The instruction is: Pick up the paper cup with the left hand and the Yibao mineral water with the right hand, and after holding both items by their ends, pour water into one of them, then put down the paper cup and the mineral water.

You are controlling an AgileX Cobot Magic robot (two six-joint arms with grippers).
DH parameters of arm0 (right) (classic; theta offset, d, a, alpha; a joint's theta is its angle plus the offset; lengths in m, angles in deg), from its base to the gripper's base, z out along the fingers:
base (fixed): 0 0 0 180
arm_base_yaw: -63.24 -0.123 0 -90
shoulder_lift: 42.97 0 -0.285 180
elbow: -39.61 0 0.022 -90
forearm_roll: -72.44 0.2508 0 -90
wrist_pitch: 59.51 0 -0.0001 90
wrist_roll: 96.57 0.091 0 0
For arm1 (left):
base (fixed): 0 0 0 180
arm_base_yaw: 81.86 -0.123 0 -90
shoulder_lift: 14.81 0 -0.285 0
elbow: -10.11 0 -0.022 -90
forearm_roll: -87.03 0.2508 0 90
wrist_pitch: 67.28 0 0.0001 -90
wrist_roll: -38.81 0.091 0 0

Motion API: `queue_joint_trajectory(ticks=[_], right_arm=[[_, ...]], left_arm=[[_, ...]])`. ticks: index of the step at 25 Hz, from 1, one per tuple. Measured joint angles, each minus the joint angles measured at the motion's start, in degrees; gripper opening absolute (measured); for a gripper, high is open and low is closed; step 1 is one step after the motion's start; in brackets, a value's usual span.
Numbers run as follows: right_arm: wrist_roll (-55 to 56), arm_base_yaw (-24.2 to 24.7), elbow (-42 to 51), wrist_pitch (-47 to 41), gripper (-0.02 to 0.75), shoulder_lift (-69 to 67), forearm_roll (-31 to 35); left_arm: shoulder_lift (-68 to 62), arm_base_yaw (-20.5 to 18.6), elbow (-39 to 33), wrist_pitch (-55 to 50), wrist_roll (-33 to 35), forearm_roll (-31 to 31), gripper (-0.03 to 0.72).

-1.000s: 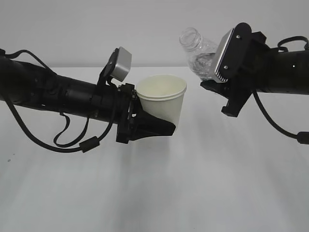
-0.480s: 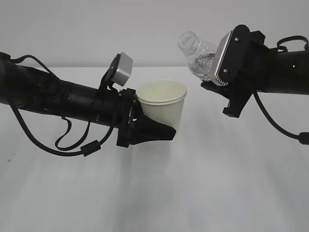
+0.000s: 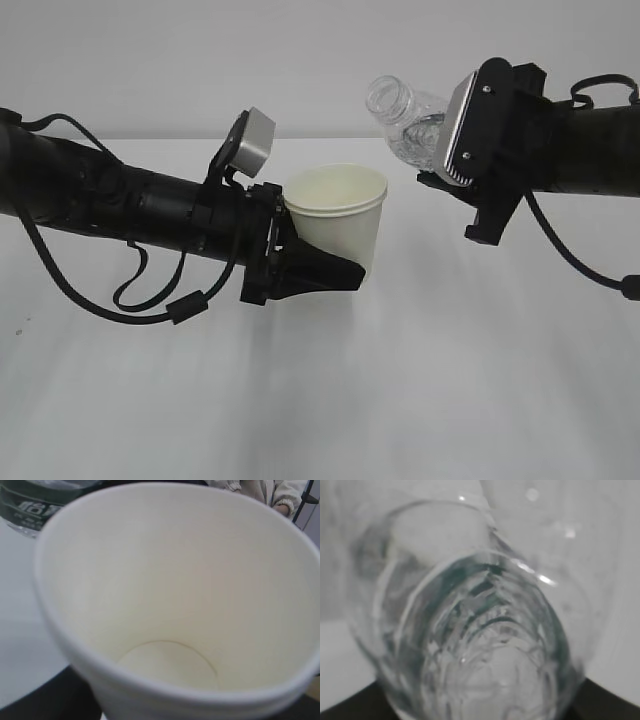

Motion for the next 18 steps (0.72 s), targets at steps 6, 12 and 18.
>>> queue_joint_trajectory(ticks=[6, 12, 18], right_arm=[[-1.91, 0.00, 0.00, -0.20, 0.402, 0.00, 0.00], [-3.58, 0.00, 0.00, -0.20, 0.402, 0.00, 0.00], [-4.85, 0.00, 0.00, -0.34, 0.402, 0.00, 0.00]], left_arm=[[0.00, 0.00, 0.00, 0.54, 0.00, 0.03, 0.451], [0.00, 0.00, 0.00, 0.67, 0.00, 1.57, 0.451], [0.00, 0.00, 0.00, 0.93, 0.00, 3.15, 0.451]])
